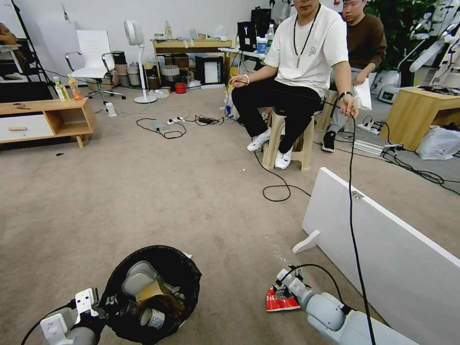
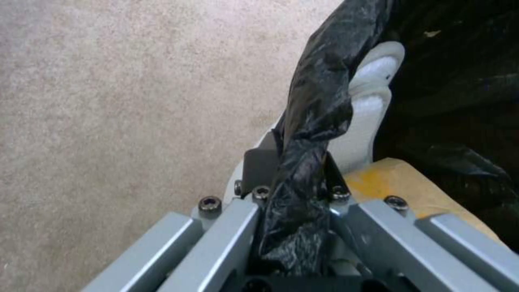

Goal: Pick up the trash bin and place the garbage on the floor into it.

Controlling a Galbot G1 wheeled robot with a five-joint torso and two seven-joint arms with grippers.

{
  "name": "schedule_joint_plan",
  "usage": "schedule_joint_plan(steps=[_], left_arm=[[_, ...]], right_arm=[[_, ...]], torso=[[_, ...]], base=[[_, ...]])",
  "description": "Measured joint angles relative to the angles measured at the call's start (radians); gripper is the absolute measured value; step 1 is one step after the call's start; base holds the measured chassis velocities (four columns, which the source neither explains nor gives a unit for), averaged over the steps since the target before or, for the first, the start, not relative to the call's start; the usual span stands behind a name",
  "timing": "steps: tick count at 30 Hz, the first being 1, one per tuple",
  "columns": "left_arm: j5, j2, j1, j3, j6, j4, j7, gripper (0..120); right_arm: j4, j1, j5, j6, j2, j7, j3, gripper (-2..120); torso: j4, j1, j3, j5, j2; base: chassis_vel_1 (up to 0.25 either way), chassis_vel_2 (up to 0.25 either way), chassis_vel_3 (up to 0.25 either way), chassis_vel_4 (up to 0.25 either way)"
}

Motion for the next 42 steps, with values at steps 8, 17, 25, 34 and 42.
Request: schedule_joint_plan(steps=[8, 17, 25, 34, 42], left_arm=[[-0.001, 0.003, -0.007, 0.001, 0.000, 0.010, 0.000, 2], [-0.001, 0.005, -0.001, 0.004, 0.000, 0.012, -0.001, 2], [0.000, 0.004, 0.008, 0.001, 0.001, 0.002, -0.002, 2], [0.001, -0.003, 0.019, -0.004, 0.001, -0.010, -0.003, 2], [0.003, -0.007, 0.020, -0.004, 0.002, -0.012, -0.003, 2]], right_arm=[[-0.032, -0.009, -0.026, 0.034, 0.000, -0.008, -0.010, 100], [-0.100, -0.010, -0.050, 0.079, 0.018, -0.024, -0.016, 100], [-0.178, 0.022, -0.065, 0.129, 0.051, -0.037, -0.037, 100], [-0.260, 0.045, -0.080, 0.179, 0.082, -0.054, -0.056, 100], [-0.300, 0.040, -0.086, 0.208, 0.105, -0.064, -0.069, 100]], torso=[[0.0000, 0.000, 0.000, 0.0000, 0.000], [0.0001, 0.000, 0.000, 0.0000, 0.000], [0.0003, 0.000, 0.000, 0.0000, 0.000], [0.0001, 0.000, 0.000, -0.0001, 0.000], [0.0000, 0.000, 0.000, 0.0000, 0.000]], base=[[0.000, 0.000, 0.000, 0.000], [0.000, 0.000, 0.000, 0.000], [0.000, 0.000, 0.000, 0.000], [0.000, 0.000, 0.000, 0.000], [0.000, 0.000, 0.000, 0.000]])
